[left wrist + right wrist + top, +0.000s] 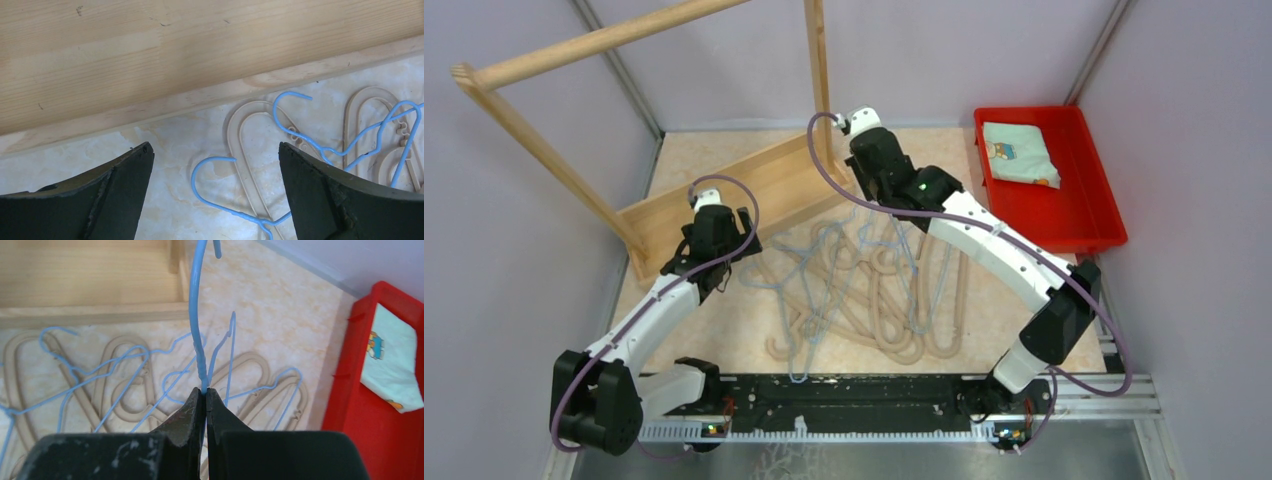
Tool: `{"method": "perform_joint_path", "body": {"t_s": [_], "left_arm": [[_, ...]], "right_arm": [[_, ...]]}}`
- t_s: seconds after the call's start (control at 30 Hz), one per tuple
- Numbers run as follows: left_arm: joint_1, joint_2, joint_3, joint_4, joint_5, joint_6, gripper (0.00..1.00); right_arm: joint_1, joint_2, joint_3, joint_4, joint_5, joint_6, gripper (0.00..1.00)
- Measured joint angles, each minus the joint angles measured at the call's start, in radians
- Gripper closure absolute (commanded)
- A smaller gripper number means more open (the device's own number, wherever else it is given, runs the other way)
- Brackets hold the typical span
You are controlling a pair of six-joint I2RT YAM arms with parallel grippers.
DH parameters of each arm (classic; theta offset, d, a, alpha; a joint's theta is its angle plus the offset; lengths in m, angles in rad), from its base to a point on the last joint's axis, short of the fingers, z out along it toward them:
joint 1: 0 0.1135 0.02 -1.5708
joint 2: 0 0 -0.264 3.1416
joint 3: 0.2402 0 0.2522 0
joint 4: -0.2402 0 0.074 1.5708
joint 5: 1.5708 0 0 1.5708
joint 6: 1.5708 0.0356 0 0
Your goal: Organize the hangers
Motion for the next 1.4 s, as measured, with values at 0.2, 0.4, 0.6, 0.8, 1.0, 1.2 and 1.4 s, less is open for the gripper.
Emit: {"method": "perform_joint_path", "body": {"t_s": [0.2,0.4,0.6,0.8,1.0,1.2,1.4], "left_arm": [[0.0,0.0,0.004,0.0,0.0,0.002,0.0],[0.0,0.001,0.004,0.0,0.0,0.002,0.0],[0.0,0.002,0.004,0.003,0.0,0.001,0.0],[0.0,0.007,0.004,0.016,0.0,0.002,0.0],[0.0,0.01,0.004,0.028,0.002,0.014,0.0],[0.0,0.011,0.004,0.03,0.013,0.029,0.0],[0.0,0.011,0.004,0.03,0.019,0.047,0.0]], "right_arm": [[-0.008,-0.009,-0.013,0.047,0.095,0.0,1.0],[-0.013,-0.046,-0.031,0.079,0.044,0.0,1.0],[-0.021,-0.041,0.093,0.051,-0.109,-0.007,1.0],[-0.031,0.034,0.39,0.054,-0.29,-0.008,1.0],[-0.034,0.189,0.638,0.077,-0.404,-0.001,1.0],[-0.035,0.331,0.742,0.122,-0.443,0.003,1.0],[-0.047,0.407,0.777,0.226,-0.44,0.002,1.0]]}}
